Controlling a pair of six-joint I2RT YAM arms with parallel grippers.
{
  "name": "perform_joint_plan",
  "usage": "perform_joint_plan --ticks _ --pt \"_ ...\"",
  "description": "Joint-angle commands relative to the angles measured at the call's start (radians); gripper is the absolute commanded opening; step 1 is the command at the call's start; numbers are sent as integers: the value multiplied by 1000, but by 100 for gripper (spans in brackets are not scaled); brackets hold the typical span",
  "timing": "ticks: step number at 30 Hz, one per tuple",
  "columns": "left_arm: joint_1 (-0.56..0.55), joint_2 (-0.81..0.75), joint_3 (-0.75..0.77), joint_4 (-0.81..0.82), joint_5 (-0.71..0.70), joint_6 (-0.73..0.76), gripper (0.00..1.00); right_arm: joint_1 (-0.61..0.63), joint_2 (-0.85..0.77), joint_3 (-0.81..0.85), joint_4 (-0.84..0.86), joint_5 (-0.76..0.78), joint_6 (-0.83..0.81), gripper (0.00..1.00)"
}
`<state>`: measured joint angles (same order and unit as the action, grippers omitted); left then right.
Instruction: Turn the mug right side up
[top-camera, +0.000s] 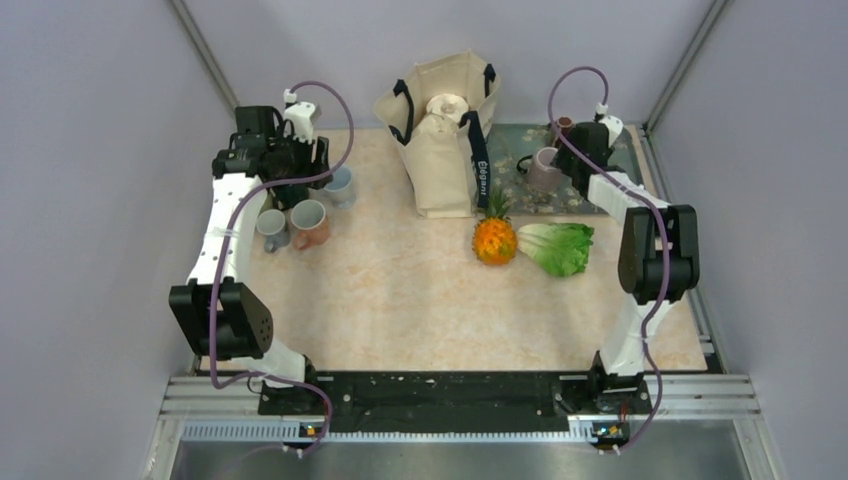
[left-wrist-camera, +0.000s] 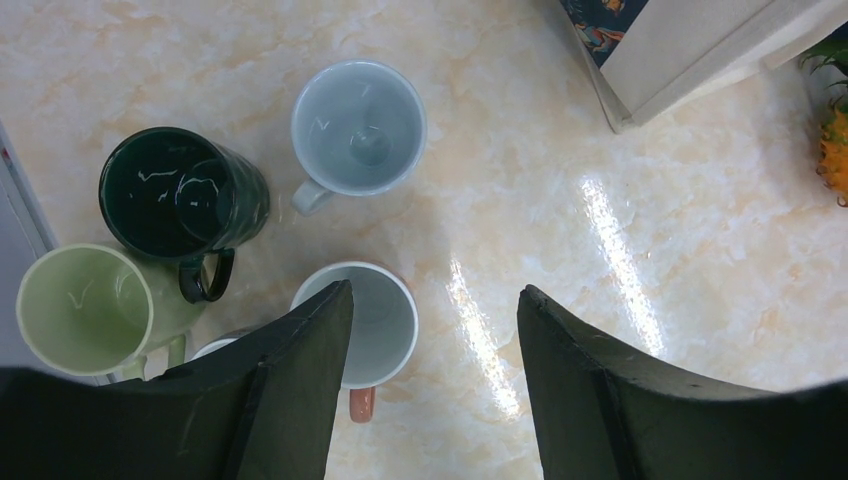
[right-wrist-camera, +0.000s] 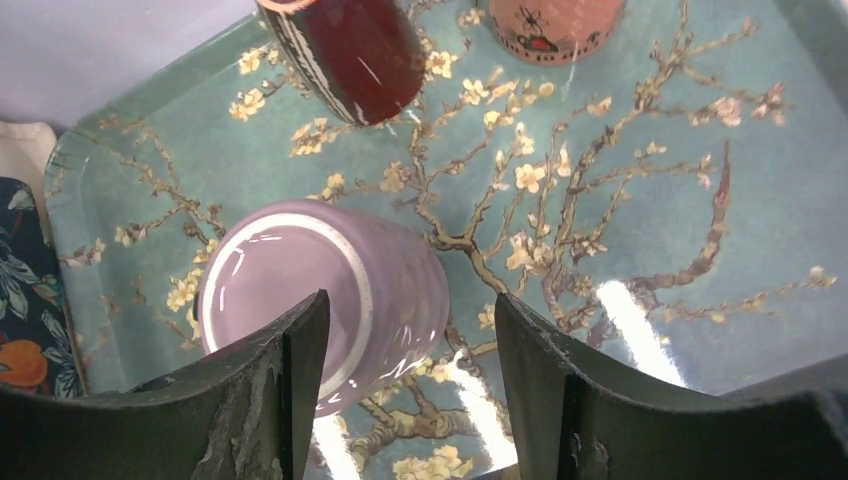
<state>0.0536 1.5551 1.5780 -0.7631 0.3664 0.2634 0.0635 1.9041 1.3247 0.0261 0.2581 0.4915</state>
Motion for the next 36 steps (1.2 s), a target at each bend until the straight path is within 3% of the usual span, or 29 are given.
perform_joint_plan --ticks 1,4,8,12,15,19,25,36 --pt "2 -32 7 27 19 -3 66 48 -73 125 -18 -22 -168 63" --pt "2 -33 7 25 22 -3 66 90 -15 220 -47 -213 -309 66" --pt "1 -38 1 23 4 11 66 99 155 459 -270 -389 -425 68" --pt "1 -40 -16 22 -16 33 67 98 341 720 -516 -396 -609 70" --pt "2 -29 -17 12 -21 43 66 99 431 851 -599 -354 -713 70" --pt "1 -20 -11 8 -20 46 67 98 462 862 -617 -390 -842 70" --pt "1 -19 -4 8 -14 47 67 99 522 923 -803 -485 -976 69" --pt "1 -4 11 1 -5 42 67 99 498 923 -951 -300 -1039 71"
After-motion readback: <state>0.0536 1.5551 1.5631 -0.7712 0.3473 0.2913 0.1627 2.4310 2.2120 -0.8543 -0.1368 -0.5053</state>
